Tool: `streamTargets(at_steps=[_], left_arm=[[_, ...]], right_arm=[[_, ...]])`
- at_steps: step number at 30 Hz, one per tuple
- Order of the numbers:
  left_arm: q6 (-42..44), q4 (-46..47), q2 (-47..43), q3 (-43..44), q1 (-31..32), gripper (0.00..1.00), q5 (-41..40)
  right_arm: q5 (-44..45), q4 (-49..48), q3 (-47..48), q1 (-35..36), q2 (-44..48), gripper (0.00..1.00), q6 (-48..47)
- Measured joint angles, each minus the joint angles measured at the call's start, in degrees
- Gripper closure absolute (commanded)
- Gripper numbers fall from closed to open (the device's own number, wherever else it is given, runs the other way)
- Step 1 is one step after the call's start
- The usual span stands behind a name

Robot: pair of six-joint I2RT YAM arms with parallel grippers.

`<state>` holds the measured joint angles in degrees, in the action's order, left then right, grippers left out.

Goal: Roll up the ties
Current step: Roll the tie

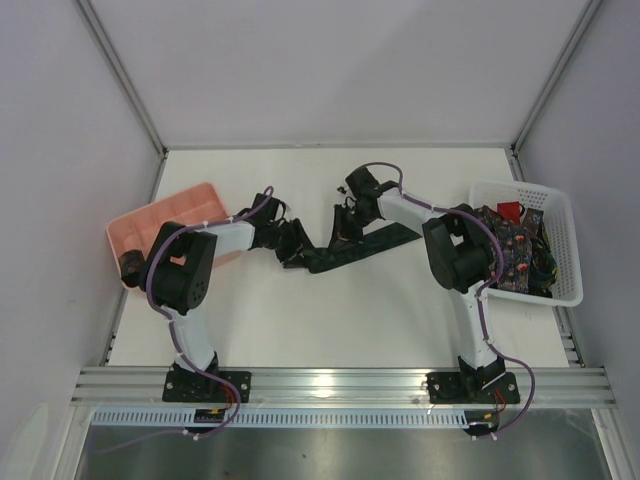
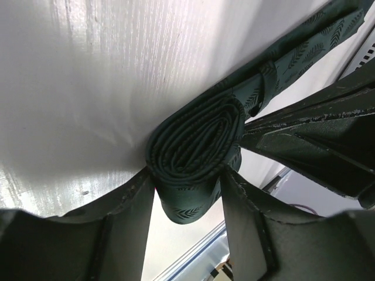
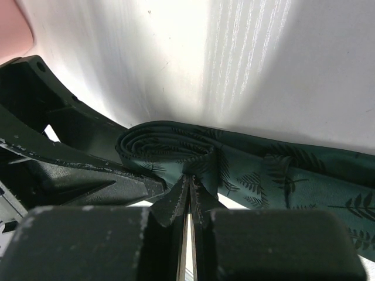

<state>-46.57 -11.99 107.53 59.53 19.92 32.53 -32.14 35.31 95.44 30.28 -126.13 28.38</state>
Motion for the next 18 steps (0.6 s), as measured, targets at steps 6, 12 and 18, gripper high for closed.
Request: streamTargets(at_steps=[6,12,18], left_arm=[[0.07,-0.39,0.07,0.17,0.07,0.57,-0.28],[0.24,-1.99,-0.44,0.17,0.07,0.59,-0.7],[0.94,-5.6,-3.13,0.17,0.0,0.59,-2.16]], right_arm=[[0.24,0.0,0.0,0.79,0.0,0.93,0.0],[0.24,-0.07,0.0,2.51,-0.07,0.93,0.04],[0.17,-0.66,0.0,4.04,-0.22,0.93,0.5]])
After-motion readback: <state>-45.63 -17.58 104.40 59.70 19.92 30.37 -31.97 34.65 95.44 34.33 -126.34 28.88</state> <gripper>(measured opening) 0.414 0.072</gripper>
